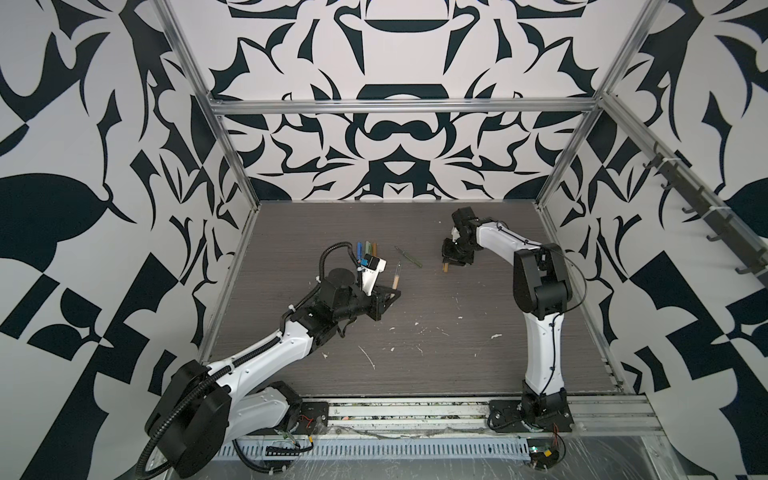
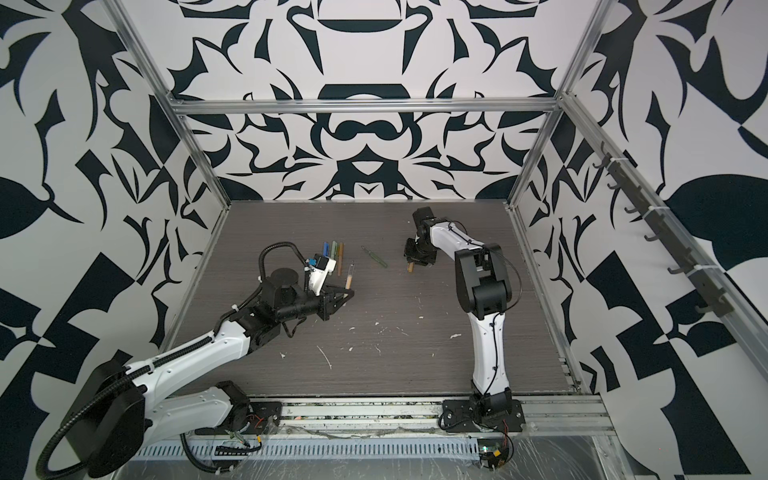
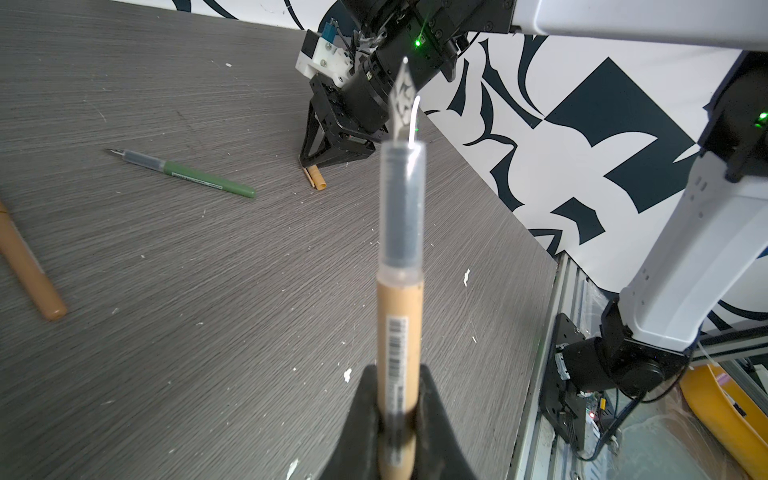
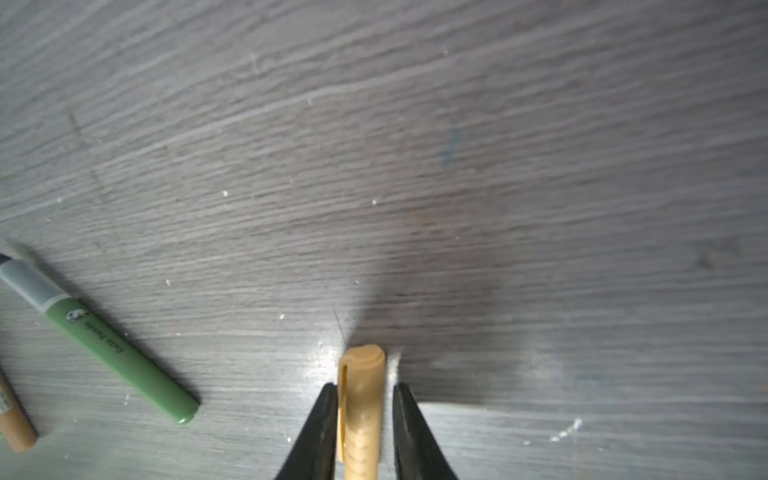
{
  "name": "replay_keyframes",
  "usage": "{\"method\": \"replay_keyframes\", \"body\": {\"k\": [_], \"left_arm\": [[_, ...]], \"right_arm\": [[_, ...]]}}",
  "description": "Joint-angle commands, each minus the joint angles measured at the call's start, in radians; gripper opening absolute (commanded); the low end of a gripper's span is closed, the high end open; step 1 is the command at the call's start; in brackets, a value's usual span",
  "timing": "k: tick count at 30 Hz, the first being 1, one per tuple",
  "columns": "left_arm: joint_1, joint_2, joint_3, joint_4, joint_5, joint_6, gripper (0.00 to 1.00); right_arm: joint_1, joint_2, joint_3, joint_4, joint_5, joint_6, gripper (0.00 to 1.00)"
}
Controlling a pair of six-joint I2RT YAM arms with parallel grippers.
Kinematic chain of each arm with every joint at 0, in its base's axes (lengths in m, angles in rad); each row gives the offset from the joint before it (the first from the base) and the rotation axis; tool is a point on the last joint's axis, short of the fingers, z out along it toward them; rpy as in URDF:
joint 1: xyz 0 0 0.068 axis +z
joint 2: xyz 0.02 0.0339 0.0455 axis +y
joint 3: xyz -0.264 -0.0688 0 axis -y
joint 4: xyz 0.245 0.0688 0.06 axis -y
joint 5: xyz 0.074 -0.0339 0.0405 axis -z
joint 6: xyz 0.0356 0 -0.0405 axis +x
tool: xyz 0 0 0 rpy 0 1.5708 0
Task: Insert the pens into the pen caps
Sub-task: 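Close the right gripper on the tan cap and lift it upright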
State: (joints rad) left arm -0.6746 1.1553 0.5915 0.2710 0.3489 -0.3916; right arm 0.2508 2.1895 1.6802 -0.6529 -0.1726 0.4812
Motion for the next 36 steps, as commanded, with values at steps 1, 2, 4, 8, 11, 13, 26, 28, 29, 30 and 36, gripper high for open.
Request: {"method": "replay_keyframes", "body": {"k": [1, 2, 4, 8, 11, 13, 26, 28, 29, 30, 36], "left_arm": [[-0.004, -0.008, 0.016, 0.014, 0.010, 0.014, 0.06], [-0.005, -0.007, 0.014, 0.013, 0.009, 0.015, 0.06], [-0.004, -0.009, 0.013, 0.013, 0.009, 0.016, 0.06], [-0.004, -0.006, 0.013, 0.017, 0.009, 0.014, 0.06], [-0.004, -0.005, 0.016, 0.019, 0.009, 0.014, 0.06], [-0.004, -0.003, 0.017, 0.020, 0.011, 0.014, 0.06], [-0.004, -0.014, 0.005, 0.012, 0.001, 0.016, 0.06], [-0.004, -0.012, 0.008, 0.013, 0.002, 0.016, 0.06], [-0.004, -0.012, 0.008, 0.014, 0.002, 0.016, 0.06], [-0.005, -0.012, 0.008, 0.014, 0.001, 0.017, 0.06], [-0.004, -0.021, -0.001, 0.011, 0.000, 0.019, 0.06]], "right_arm": [[0.002, -0.002, 0.029, 0.002, -0.001, 0.007, 0.21], [0.002, -0.001, 0.028, 0.000, -0.002, 0.004, 0.21], [0.002, 0.002, 0.027, -0.006, 0.002, -0.002, 0.22], [0.004, 0.006, 0.025, -0.015, 0.014, -0.011, 0.27], [0.007, 0.012, 0.025, -0.014, 0.013, -0.016, 0.27], [0.008, 0.018, 0.026, -0.009, 0.000, -0.018, 0.26], [0.043, 0.039, 0.051, -0.004, 0.010, -0.018, 0.22], [0.051, 0.049, 0.059, -0.010, 0.018, -0.022, 0.24], [0.054, 0.054, 0.063, -0.014, 0.020, -0.025, 0.24], [0.056, 0.059, 0.065, -0.016, 0.023, -0.026, 0.25], [0.064, 0.055, 0.060, -0.016, 0.044, -0.032, 0.17]]}}
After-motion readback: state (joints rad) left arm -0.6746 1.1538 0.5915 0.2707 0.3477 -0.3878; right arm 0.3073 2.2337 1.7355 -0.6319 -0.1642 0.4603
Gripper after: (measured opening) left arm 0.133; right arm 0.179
